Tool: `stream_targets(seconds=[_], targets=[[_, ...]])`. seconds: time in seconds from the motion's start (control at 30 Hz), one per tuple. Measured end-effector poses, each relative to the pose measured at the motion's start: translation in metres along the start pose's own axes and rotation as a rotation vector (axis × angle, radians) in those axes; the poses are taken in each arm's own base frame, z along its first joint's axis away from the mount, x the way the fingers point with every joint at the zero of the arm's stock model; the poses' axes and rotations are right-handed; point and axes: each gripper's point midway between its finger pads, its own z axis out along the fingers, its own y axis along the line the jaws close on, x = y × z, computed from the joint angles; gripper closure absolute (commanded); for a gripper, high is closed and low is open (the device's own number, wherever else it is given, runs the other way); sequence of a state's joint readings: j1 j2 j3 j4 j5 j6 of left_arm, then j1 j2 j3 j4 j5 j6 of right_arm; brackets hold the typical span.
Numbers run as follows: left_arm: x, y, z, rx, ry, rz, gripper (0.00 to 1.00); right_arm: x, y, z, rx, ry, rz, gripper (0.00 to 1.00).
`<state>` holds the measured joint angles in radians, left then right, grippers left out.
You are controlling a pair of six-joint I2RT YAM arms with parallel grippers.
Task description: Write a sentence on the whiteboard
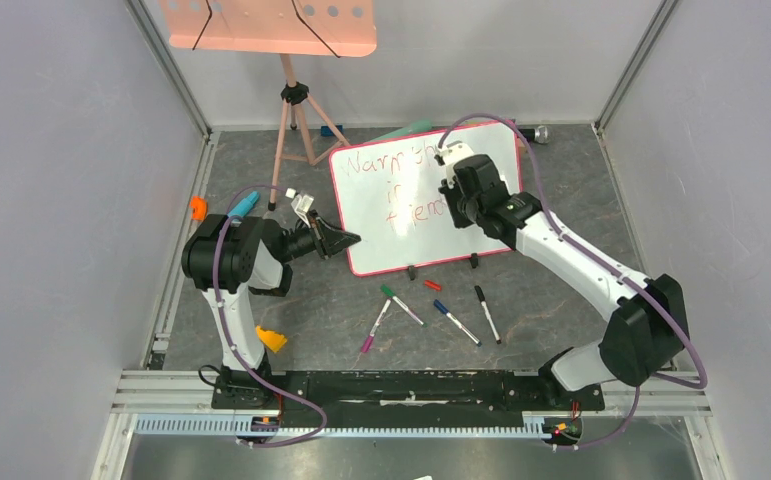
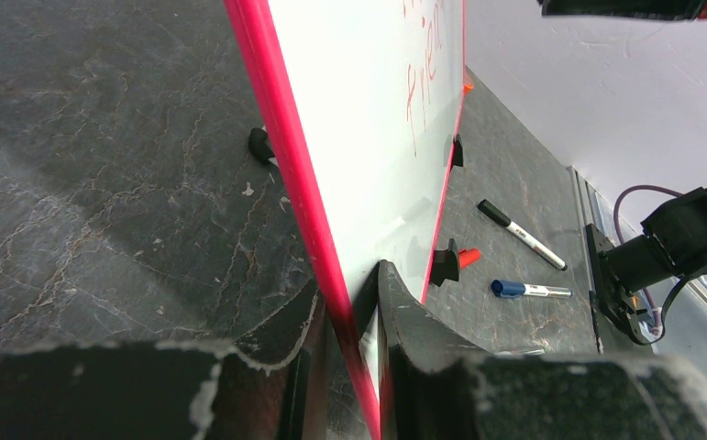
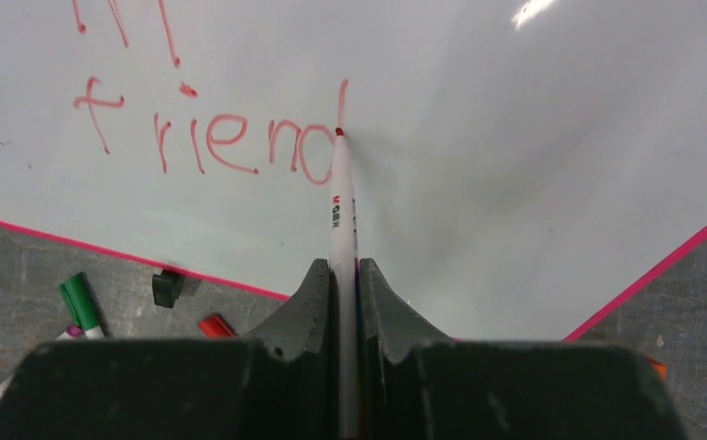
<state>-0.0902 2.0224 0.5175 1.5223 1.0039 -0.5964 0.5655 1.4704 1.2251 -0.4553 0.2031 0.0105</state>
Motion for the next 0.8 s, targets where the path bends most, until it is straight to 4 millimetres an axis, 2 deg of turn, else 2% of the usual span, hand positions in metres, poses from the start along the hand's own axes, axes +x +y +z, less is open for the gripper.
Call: stream_targets(seconds=[0.1, 0.2, 0.8], targets=[[0.0, 0.0, 0.0, 0.0, 0.0, 0.0, 0.93, 0.018, 0.001, -0.002, -0.008, 0.03, 0.002, 1.0], [0.0, 0.0, 0.0, 0.0, 0.0, 0.0, 0.93, 0.025, 0.002, -0.003, -0.015, 0.04, 0.007, 1.0], [0.0, 0.0, 0.0, 0.001, 0.0, 0.001, 0.93, 0.031, -0.004, -0.007, 0.017, 0.063, 0.005, 1.0]])
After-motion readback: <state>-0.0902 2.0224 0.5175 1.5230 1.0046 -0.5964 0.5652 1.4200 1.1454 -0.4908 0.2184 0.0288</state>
